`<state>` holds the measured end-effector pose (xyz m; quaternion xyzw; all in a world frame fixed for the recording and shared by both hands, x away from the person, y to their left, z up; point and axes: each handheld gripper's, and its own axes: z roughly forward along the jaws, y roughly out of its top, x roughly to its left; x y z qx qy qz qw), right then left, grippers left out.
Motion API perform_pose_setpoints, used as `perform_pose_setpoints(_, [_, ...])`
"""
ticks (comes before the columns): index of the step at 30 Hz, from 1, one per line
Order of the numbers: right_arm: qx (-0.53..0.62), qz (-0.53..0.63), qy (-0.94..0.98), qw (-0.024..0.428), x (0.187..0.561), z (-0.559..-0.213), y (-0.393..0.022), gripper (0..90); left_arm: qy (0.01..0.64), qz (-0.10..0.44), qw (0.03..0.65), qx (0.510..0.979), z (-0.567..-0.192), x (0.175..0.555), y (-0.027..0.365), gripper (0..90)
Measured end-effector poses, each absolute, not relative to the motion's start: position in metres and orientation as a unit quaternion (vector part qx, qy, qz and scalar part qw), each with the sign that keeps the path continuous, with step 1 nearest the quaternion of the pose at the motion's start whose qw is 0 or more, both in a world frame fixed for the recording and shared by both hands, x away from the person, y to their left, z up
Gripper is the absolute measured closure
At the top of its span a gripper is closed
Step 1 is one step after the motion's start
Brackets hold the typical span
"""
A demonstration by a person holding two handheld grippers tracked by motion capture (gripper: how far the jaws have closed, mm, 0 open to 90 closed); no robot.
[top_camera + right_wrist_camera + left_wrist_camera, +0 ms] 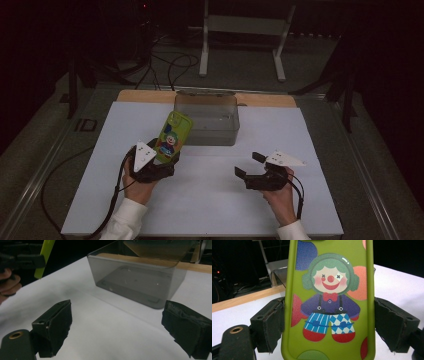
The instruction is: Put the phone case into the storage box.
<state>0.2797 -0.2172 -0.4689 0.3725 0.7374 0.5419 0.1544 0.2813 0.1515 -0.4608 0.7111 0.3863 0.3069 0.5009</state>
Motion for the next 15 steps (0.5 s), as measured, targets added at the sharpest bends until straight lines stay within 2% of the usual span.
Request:
perform_pose_setpoints(11, [0.387,0.539,0.735,0.139,0.294,-0.457,-0.191,9.6,0.39,0.301,0.508,0.706,-0.46,0.28,0.148,16.0])
perform_pose_setpoints(13, [0.392,0.533,0.737,0.142,0.296,-0.455,-0.186,13.3,0.39,0.301,0.51,0.705,-0.46,0.28,0.147,16.0])
perform_pose_setpoints(15, [0.4,0.527,0.737,0.138,0.298,-0.454,-0.182,13.3,0.389,0.299,0.51,0.706,-0.46,0.28,0.147,16.0])
